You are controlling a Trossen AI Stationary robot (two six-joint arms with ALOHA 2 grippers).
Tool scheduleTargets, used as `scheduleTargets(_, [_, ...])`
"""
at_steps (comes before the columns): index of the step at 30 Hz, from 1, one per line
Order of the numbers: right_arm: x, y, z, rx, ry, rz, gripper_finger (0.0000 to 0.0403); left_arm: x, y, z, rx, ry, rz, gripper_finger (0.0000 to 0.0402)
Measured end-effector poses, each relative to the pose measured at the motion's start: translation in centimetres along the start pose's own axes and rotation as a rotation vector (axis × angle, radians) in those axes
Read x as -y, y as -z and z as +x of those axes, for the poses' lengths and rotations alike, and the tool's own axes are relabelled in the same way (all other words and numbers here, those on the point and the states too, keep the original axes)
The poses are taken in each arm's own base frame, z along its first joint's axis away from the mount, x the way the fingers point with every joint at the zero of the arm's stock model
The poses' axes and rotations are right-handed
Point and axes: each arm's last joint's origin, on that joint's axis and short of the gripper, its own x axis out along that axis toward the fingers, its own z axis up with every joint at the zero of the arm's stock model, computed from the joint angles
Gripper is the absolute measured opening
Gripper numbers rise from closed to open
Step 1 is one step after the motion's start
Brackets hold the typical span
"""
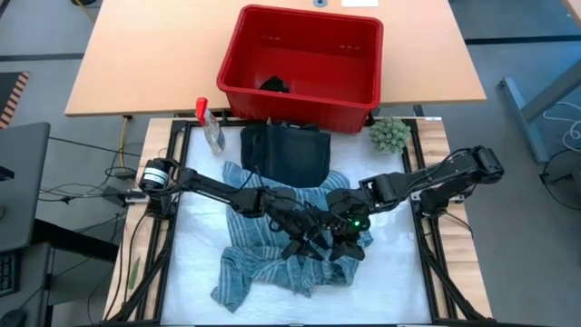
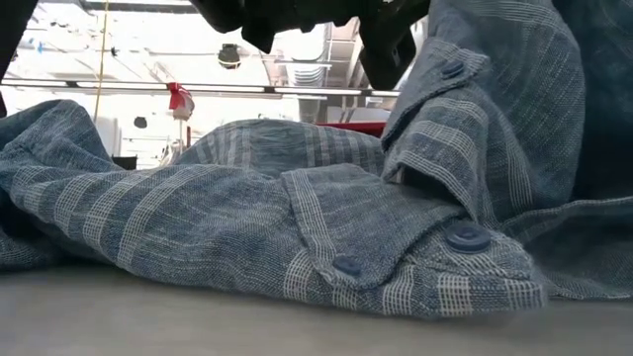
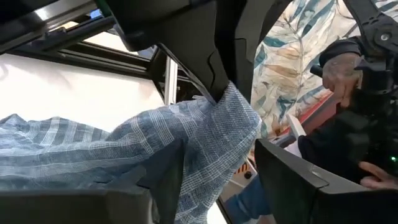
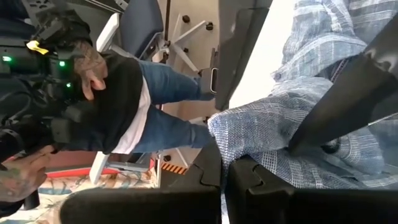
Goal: Fold Laundry from Bin
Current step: Fold the blue long sleeve on the table
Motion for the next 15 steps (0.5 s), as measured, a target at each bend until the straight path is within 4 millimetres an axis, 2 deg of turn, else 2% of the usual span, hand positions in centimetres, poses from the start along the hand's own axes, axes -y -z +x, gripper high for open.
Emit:
scheduleTargets(6, [-0.04,-0.05,0.00,0.004,-0.004,0.023,0.0023,0.07,0.04,0.06,0.002,-0.004,-0.001,0.0127])
scheduleTargets(11, [-0.15,-0.08,-0.01,-0.006,-0.032,0.022,0.0034,0.37,0.10,0.20,-0.001,0.009,-0.027,0.0023])
scheduleTargets(15, [-0.24,-0.09,-0.12,-0.014,-0.053,0.018,0.0056,0.60,-0.06,0.18,-0.003,0.057,-0.049,0.0005])
